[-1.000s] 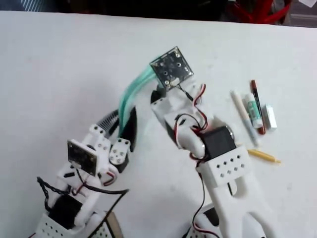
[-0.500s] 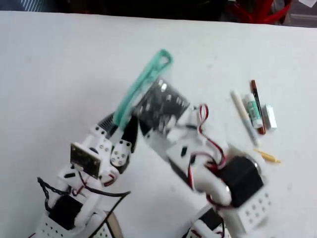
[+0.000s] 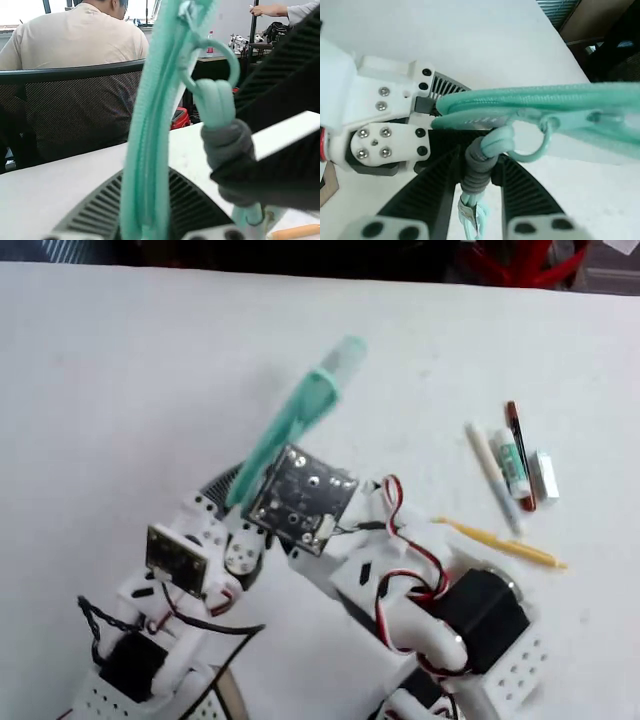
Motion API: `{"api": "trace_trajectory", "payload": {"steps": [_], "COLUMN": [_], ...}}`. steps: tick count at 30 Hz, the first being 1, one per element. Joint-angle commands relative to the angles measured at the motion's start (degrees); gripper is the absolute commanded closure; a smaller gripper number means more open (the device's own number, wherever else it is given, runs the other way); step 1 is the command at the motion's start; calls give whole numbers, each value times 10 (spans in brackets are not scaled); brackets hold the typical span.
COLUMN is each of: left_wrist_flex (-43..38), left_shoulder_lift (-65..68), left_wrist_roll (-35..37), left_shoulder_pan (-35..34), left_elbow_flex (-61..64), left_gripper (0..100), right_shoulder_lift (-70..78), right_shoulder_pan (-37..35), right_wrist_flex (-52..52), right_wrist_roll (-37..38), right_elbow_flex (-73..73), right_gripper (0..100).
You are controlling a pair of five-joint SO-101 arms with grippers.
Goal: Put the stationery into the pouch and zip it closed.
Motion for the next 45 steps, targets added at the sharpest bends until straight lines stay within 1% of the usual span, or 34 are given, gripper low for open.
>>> {"api": "trace_trajectory", "payload": {"steps": [1, 8, 15, 17, 19, 22, 24, 26, 28, 30, 31, 33, 34, 36, 38, 42, 43, 45], "left_wrist_flex": [-3, -3, 0, 6, 11, 22, 37, 57, 76, 84, 84, 83, 83, 83, 85, 81, 77, 70], "left_shoulder_lift": [-5, -5, -5, -6, -6, -6, -6, -7, -6, -5, -4, -4, -4, -4, -4, -3, -3, -3], "left_wrist_roll": [-4, -6, -7, -7, -8, -5, -4, 3, 19, 25, 25, 25, 21, 4, -4, -7, -7, -8], "left_shoulder_pan": [12, 11, 11, 11, 11, 11, 15, 18, 22, 22, 22, 25, 31, 44, 54, 56, 56, 53], "left_elbow_flex": [-23, -23, -23, -23, -23, -23, -26, -33, -52, -69, -71, -71, -71, -71, -71, -57, -52, -45], "left_gripper": [979, 979, 979, 979, 979, 979, 979, 979, 979, 979, 979, 979, 979, 979, 979, 979, 979, 979], "right_shoulder_lift": [4, 0, -1, -2, -15, -50, -65, -69, -67, -66, -60, -30, -6, 51, 102, 176, 194, 229], "right_shoulder_pan": [-15, -55, -56, -55, -54, -54, -51, -19, 33, 89, 110, 137, 141, 145, 141, 139, 131, 108], "right_wrist_flex": [7, 39, 52, 52, 59, 68, 73, 77, 67, 35, 15, -14, -21, -17, -6, 38, 58, 104], "right_wrist_roll": [34, 45, 45, 40, 40, 34, 29, 29, 29, 25, 25, 24, 24, 24, 15, -73, -85, -85], "right_elbow_flex": [36, 72, 84, 67, 30, -19, -46, -71, -107, -142, -158, -188, -202, -239, -301, -476, -510, -561], "right_gripper": [980, 980, 978, 970, 909, 762, 737, 752, 770, 806, 841, 951, 995, 954, 982, 981, 981, 981]}}
